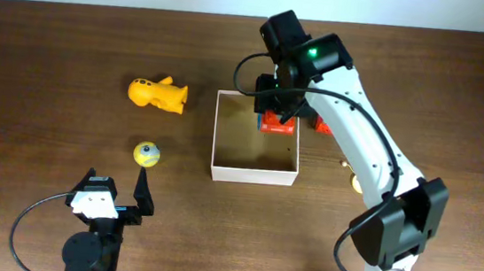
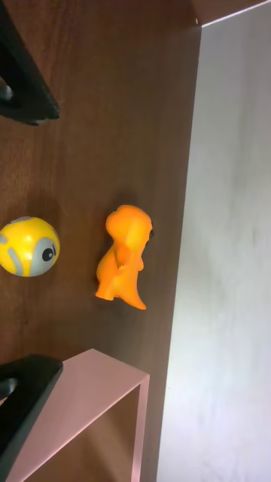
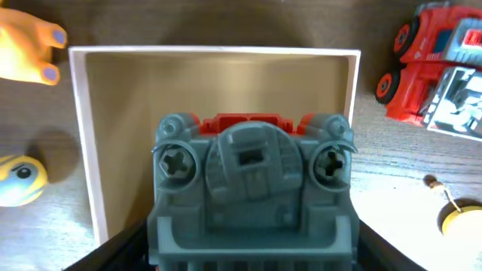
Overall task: Pack container
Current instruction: 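Lift the tank truck and carry it over the box, then lower the tank truck into the box and open the right gripper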
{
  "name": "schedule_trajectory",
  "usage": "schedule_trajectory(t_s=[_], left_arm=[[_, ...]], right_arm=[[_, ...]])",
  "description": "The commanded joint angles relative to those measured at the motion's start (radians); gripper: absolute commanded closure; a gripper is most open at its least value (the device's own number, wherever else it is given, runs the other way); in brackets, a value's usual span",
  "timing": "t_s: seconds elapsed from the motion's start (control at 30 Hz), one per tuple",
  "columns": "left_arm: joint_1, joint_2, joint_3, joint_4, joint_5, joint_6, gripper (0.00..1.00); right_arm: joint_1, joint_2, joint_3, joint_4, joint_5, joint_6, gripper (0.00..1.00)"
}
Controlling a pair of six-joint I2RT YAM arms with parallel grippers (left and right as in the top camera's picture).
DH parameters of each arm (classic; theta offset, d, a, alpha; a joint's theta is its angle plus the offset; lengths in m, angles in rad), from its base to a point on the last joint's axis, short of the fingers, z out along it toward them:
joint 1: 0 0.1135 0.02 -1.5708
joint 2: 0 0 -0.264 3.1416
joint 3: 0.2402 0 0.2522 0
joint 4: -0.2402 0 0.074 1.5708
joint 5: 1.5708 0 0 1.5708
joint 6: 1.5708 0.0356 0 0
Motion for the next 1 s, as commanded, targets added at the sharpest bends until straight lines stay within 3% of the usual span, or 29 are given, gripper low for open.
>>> schedule_trajectory(t_s=[0.0, 0.97], left_arm=[[0.004, -0.003, -0.006, 0.002, 0.011, -0.002, 0.01], [0.004, -0.003, -0.006, 0.002, 0.011, -0.002, 0.01]], right_arm=[[0.006, 0.035, -0.012, 0.005, 0.022, 0.02, 0.37], [0.003, 0.134, -0.068, 0.058, 0.12, -0.003, 0.36]])
